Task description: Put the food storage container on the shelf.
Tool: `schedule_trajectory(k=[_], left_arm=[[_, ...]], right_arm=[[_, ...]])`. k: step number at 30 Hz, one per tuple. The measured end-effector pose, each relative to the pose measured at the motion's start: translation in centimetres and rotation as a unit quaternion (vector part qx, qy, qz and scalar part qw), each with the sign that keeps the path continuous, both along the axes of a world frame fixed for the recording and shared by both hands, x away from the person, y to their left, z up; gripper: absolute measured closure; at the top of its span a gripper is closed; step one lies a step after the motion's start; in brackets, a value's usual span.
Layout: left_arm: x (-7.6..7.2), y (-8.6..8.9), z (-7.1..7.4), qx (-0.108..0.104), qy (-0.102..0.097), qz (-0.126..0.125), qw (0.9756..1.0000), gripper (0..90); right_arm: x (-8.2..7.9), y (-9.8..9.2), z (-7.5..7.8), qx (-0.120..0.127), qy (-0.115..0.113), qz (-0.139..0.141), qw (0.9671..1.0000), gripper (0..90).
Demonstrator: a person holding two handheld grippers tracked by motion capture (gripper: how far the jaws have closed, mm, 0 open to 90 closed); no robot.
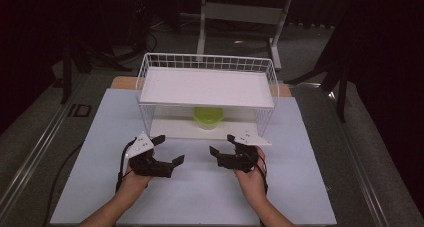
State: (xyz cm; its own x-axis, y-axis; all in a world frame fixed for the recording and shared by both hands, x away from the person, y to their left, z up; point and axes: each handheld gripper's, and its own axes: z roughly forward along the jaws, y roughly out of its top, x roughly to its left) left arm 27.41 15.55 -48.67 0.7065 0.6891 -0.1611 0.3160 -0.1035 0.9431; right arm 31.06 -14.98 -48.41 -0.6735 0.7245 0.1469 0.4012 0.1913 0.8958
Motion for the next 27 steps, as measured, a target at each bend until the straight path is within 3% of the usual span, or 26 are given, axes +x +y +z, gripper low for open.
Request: schedule_trajectory(k=[4, 16, 27], left_arm=[[-0.7, 0.0, 0.2, 0.000, 0.003, -0.010, 0.9999, 0.8], [-2.2, 0.6, -0.5, -0.001, 0.013, -0.020, 0.9997, 0.8], [-3.5, 2.2, -1.1, 0.019, 0.015, -0.017, 0.9996, 0.8]], right_arm=[[-0.8, -0.5, 0.0, -0.012, -0.013, -0.004, 0.9998, 17.7], [-3.0, -2.9, 0.8, -0.004, -0.021, -0.001, 0.9998, 17.6], [-4.4, -5.0, 1.0, -0.027, -0.023, 0.002, 0.9994, 17.4]])
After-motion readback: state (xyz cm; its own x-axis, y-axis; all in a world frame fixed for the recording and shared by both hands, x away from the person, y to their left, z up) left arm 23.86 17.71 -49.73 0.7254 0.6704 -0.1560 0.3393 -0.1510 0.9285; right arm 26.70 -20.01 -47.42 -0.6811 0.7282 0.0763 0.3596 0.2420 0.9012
